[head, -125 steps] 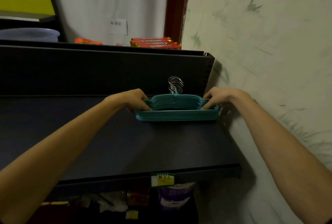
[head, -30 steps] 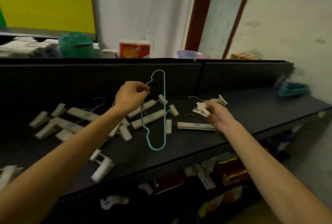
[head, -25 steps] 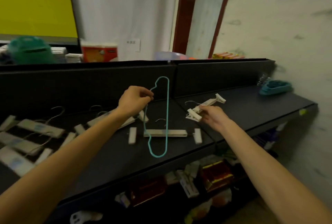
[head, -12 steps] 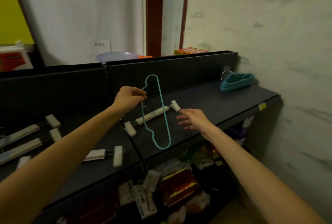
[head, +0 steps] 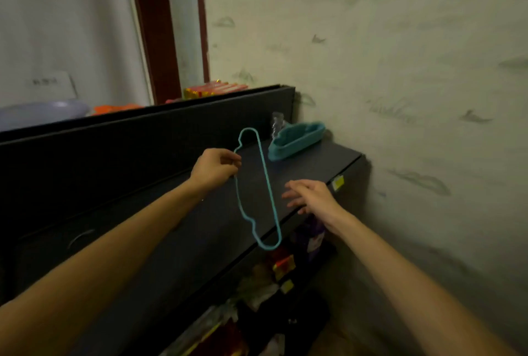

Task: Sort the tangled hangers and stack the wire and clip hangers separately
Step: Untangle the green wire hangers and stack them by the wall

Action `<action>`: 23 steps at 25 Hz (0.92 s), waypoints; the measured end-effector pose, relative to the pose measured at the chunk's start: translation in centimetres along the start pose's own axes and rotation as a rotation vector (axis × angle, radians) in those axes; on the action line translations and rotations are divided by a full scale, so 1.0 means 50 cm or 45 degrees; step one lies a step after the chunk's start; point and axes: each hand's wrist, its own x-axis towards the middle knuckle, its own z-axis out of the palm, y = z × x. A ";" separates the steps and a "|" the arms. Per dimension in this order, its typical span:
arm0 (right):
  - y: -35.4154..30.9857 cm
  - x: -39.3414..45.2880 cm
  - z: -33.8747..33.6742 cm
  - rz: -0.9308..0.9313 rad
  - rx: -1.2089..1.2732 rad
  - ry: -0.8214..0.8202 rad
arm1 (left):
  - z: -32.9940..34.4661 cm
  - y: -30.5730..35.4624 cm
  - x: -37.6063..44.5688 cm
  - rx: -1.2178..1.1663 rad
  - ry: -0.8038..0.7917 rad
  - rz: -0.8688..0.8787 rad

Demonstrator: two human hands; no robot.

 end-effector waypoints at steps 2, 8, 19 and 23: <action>0.001 0.072 -0.059 -0.003 0.025 0.017 | 0.035 0.026 0.080 0.133 0.013 0.091; -0.028 0.320 -0.257 -0.159 0.037 0.059 | 0.165 0.148 0.279 0.686 -0.171 0.414; -0.009 0.657 -0.474 -0.274 0.037 -0.038 | 0.320 0.264 0.556 1.179 -0.227 0.405; -0.007 0.764 -0.463 -0.449 -0.278 -0.120 | 0.354 0.246 0.634 1.160 -0.318 0.329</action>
